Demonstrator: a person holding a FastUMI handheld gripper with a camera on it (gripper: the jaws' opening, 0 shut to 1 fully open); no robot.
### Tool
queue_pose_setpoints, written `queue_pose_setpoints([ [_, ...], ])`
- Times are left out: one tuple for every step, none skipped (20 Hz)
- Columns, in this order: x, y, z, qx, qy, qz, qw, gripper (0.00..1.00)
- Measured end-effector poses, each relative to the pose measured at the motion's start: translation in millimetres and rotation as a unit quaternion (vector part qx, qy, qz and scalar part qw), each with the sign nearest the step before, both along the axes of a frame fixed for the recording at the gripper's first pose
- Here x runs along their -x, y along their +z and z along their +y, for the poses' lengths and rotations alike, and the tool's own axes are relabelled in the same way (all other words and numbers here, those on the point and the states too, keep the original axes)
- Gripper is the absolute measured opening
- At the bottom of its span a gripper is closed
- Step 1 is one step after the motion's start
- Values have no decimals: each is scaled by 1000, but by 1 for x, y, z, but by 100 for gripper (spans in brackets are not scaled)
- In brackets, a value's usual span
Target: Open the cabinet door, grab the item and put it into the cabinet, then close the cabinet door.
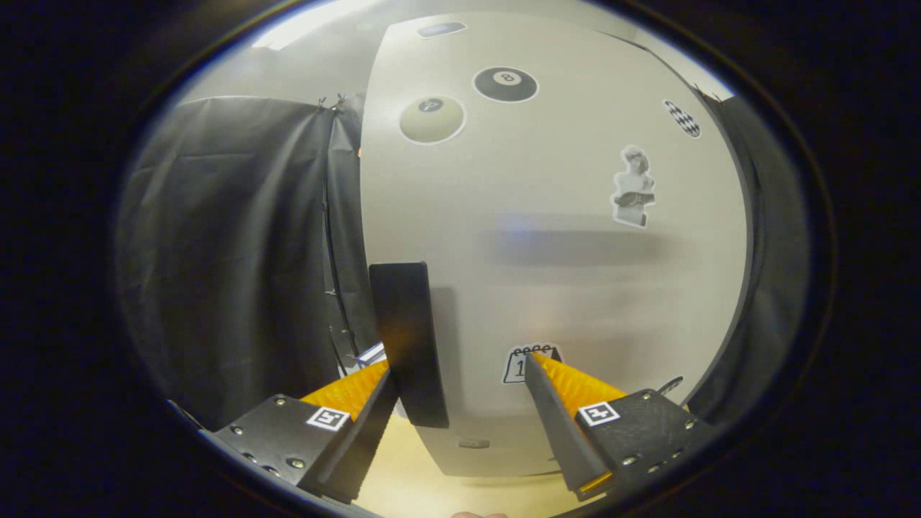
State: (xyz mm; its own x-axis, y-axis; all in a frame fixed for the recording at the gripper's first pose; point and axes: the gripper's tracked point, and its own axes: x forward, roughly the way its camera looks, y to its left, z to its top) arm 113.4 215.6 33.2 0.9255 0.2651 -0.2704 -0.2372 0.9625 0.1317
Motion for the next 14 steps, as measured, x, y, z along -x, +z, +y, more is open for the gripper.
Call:
queue_pose_setpoints([
  [-1,0,1,1,0,0,1000,100],
  [-2,-1,1,2,1,0,1000,100],
  [-3,-1,1,2,1,1,1000,100],
  [-4,-1,2,3,2,1,1000,100],
  [-5,-1,2,3,2,1,1000,100],
  [-6,-1,2,2,3,0,1000,100],
  [-7,-2,2,1,2,0,1000,100],
  [-8,-2,2,1,1,0,1000,100],
  [-9,-2,2,0,2,0,1000,100],
  [-10,-2,2,0,2,0,1000,100],
  [-11,-3,2,0,2,1,1000,100],
  [-11,-3,2,0,2,0,1000,100],
  [-12,-3,2,1,3,0,1000,100],
  [-13,-3,1,1,4,0,1000,100],
])
